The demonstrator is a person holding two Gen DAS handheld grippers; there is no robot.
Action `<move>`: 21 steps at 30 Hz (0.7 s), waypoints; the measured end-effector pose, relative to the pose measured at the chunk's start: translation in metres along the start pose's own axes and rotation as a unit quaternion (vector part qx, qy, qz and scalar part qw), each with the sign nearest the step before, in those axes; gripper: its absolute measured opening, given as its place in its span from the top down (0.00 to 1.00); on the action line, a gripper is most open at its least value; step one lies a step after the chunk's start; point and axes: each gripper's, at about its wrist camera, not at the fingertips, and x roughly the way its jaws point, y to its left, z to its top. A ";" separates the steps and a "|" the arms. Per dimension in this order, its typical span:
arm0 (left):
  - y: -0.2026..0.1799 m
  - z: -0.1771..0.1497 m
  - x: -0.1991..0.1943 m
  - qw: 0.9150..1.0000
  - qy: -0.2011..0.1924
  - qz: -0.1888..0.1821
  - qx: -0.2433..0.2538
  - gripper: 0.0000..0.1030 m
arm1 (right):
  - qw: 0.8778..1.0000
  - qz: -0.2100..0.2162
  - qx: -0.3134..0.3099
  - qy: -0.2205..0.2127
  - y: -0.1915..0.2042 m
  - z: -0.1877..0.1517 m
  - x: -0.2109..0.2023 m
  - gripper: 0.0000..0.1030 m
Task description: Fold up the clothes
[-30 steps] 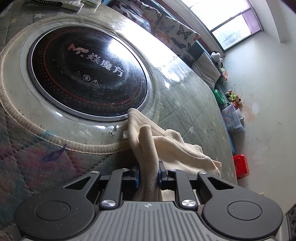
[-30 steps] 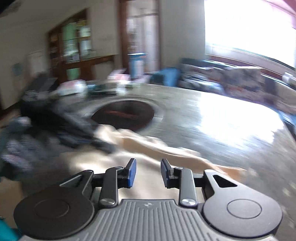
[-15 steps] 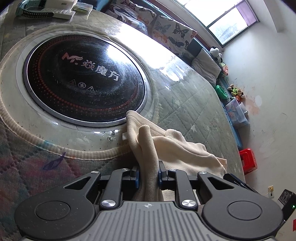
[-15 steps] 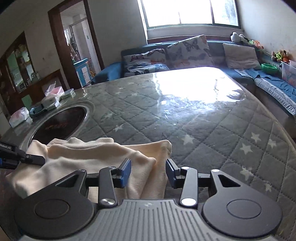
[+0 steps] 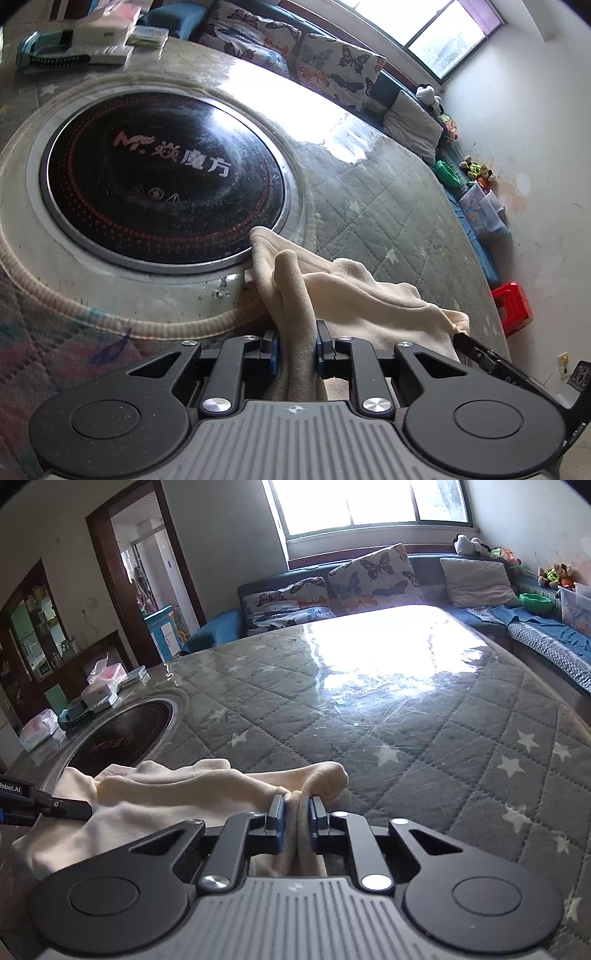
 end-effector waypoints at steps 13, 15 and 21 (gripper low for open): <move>-0.038 0.015 0.010 0.998 -0.010 -0.002 0.062 0.82 | 0.998 -0.021 -0.001 -0.054 -0.005 0.012 -0.035 0.90; -0.049 0.016 0.015 0.997 -0.010 -0.003 0.074 0.82 | 0.998 -0.030 -0.003 -0.062 -0.008 0.015 -0.041 0.90; -0.082 0.020 0.029 0.994 -0.008 -0.016 0.108 0.82 | 0.995 -0.059 0.002 -0.082 -0.024 0.027 -0.056 0.91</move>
